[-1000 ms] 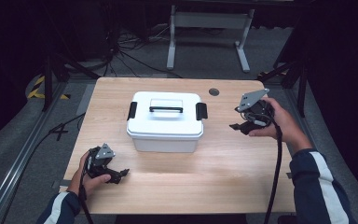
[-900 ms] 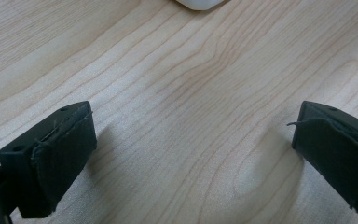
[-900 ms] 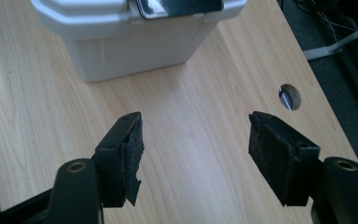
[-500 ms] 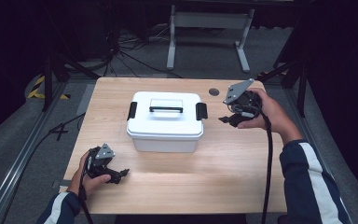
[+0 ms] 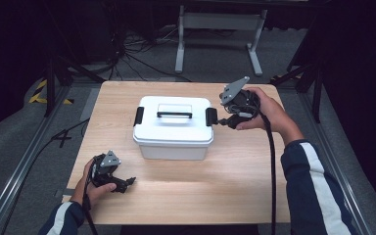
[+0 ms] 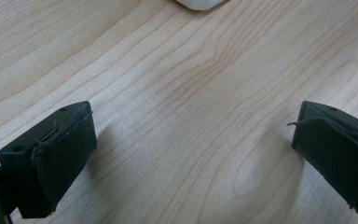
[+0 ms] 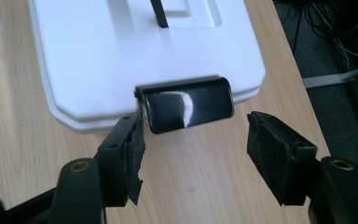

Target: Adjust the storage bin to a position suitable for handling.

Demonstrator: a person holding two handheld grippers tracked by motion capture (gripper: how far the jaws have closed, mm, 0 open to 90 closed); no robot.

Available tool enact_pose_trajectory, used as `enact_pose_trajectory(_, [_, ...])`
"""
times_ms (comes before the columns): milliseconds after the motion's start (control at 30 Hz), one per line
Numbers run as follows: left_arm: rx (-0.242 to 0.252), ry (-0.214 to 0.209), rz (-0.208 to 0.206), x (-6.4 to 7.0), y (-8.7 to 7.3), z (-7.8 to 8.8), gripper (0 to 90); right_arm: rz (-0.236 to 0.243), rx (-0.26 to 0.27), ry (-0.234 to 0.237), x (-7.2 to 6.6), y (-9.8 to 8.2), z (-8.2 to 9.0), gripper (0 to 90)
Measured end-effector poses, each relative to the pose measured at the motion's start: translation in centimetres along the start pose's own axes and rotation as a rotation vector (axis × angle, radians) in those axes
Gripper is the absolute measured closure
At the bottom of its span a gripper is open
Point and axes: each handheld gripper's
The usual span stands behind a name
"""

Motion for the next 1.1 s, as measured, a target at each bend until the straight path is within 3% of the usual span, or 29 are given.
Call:
enact_pose_trajectory(567, [0.003,0.001,-0.002,0.0,0.0,0.0,0.1,0.079,-0.042,0.024,-0.9,3.6,-1.8,41.5])
enact_pose_trajectory(800, [0.002,0.001,-0.002,0.0,0.0,0.0,0.1,0.106,-0.040,0.056,-1.2,4.8,-2.9,42.5])
enact_pose_trajectory(1100, [0.003,0.000,-0.004,0.0,0.0,0.0,0.2,0.111,-0.071,0.067,-1.5,6.2,-4.3,42.5])
Point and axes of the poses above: each handheld gripper's, and its own axes: z roughly backward along the jaws, y roughly out of its top, x roughly to its right, and after that the axes turned 9 degrees about -z, right-handed
